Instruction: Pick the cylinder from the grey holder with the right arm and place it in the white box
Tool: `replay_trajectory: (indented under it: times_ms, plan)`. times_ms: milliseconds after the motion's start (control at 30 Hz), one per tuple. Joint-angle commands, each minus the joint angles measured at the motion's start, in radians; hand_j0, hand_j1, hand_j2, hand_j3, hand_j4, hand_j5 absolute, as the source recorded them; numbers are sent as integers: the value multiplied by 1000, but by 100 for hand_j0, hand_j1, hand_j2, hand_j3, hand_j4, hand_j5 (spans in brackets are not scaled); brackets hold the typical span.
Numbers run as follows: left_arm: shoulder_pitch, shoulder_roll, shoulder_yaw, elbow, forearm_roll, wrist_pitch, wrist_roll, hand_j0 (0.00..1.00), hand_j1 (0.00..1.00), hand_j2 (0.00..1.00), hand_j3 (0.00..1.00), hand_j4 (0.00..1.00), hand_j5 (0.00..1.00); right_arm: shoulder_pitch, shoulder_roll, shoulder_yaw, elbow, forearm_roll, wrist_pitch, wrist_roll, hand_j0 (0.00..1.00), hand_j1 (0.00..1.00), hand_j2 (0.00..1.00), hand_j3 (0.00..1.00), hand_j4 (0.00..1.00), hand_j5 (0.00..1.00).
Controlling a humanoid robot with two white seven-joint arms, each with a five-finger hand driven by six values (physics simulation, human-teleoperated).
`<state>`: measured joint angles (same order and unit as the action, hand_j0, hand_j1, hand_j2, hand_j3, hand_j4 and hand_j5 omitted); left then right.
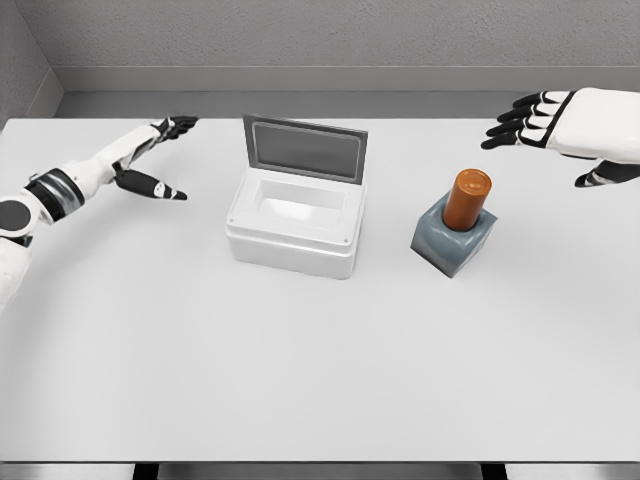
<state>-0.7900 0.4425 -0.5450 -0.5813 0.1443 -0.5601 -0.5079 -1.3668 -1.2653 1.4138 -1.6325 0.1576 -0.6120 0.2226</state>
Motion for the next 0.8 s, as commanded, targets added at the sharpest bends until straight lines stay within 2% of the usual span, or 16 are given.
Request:
replay_trajectory:
  times_ms: [0, 133, 167, 267, 367, 467, 567, 633, 767]
  plan:
    - [0, -24, 66, 15, 8, 5, -18, 100, 100, 100, 100, 100, 100, 0, 1, -3, -6, -6, 1, -3, 100, 100, 100, 100, 100, 100]
    - [2, -27, 77, 17, 9, 8, -18, 100, 100, 100, 100, 100, 100, 3, 53, 5, -9, -53, 1, -23, 100, 100, 100, 100, 100, 100]
    - [2, -27, 99, 17, 8, 8, -18, 100, 100, 100, 100, 100, 100, 2, 72, 16, -7, -53, 1, -9, 100, 100, 100, 100, 100, 100]
    - [-2, -25, 103, 17, 6, 8, -34, 100, 100, 100, 100, 100, 100, 0, 90, 43, -7, -53, 1, 112, 100, 100, 100, 100, 100, 100]
    - [-6, -25, 103, 17, 8, 11, -93, 100, 100, 100, 100, 100, 100, -11, 92, 36, -4, -53, 1, 138, 100, 100, 100, 100, 100, 100]
    - [-9, -27, 102, 18, 6, 12, -103, 100, 100, 100, 100, 100, 100, -38, 95, 30, -4, -59, 1, 135, 100, 100, 100, 100, 100, 100]
    - [-11, -28, 94, 18, 6, 14, -103, 100, 100, 100, 100, 100, 100, -66, 181, 36, 16, -50, 1, 182, 100, 100, 100, 100, 100, 100]
    - [-34, -30, 93, 18, 1, 32, -103, 100, 100, 100, 100, 100, 100, -68, 198, 39, 28, -46, 1, 213, 100, 100, 100, 100, 100, 100]
    - [-34, -30, 102, 23, 8, 32, -103, 100, 100, 100, 100, 100, 100, -64, 228, 82, 75, -62, 1, 215, 100, 100, 100, 100, 100, 100]
